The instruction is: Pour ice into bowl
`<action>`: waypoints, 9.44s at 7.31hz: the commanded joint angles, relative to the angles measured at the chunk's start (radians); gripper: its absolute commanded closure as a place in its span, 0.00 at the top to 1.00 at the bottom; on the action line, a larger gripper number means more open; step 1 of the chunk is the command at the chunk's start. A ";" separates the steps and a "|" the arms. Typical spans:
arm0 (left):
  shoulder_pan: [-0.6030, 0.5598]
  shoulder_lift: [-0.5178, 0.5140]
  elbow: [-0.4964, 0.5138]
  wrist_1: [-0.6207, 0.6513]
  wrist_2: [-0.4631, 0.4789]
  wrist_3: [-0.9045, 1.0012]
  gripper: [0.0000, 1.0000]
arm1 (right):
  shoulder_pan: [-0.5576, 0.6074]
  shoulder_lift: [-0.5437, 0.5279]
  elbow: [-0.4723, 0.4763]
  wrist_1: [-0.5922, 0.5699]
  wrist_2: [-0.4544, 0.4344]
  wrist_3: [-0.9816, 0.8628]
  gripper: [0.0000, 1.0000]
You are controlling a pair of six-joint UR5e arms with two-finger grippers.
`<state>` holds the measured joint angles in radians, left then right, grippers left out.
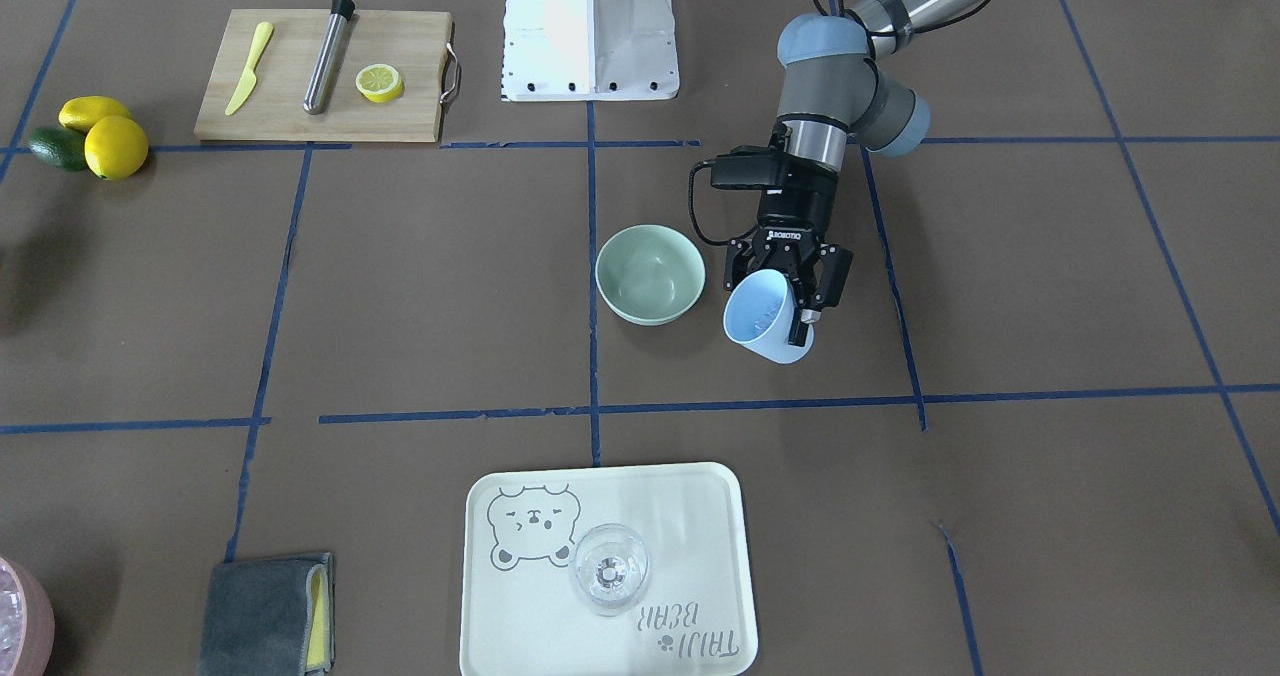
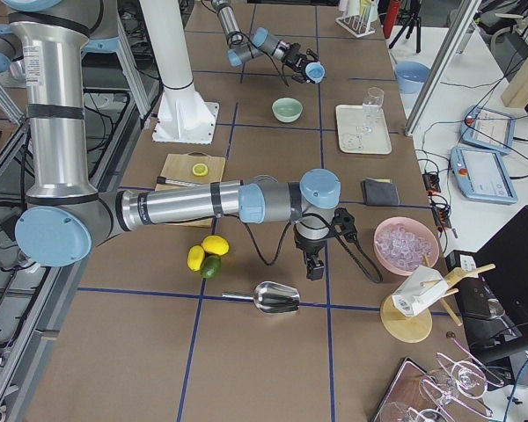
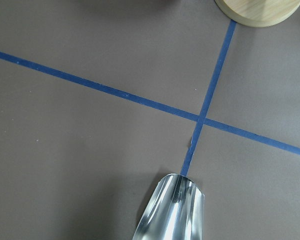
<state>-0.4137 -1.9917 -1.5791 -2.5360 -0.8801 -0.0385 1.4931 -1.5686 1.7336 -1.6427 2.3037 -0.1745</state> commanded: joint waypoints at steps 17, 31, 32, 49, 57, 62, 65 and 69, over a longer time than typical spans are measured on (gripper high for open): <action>0.150 -0.019 0.008 -0.021 0.202 1.180 0.00 | 0.032 -0.005 -0.049 0.000 -0.001 0.007 1.00; -0.243 0.350 -0.053 -0.410 -0.398 0.391 0.00 | 0.047 0.007 -0.049 0.000 -0.001 0.007 1.00; -0.244 0.431 -0.055 -0.490 -0.399 0.256 0.00 | 0.048 -0.004 -0.049 0.000 0.000 -0.008 1.00; -0.033 0.662 0.120 -0.721 0.024 -0.998 0.00 | 0.088 -0.059 -0.046 0.000 0.006 0.015 1.00; 0.108 0.599 0.241 -0.711 0.181 -0.992 0.00 | 0.088 -0.057 -0.048 0.000 0.005 0.015 1.00; 0.121 0.600 0.243 -0.711 0.182 -0.991 0.56 | 0.093 -0.059 -0.048 0.000 0.003 0.015 1.00; 0.118 0.602 0.238 -0.724 0.225 -0.991 1.00 | 0.095 -0.057 -0.048 0.000 0.003 0.015 1.00; 0.118 0.605 0.225 -0.733 0.291 -0.989 1.00 | 0.096 -0.057 -0.048 0.000 0.003 0.017 1.00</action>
<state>-0.2960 -1.3881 -1.3475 -3.2657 -0.6050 -1.0278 1.5892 -1.6260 1.6859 -1.6429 2.3071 -0.1585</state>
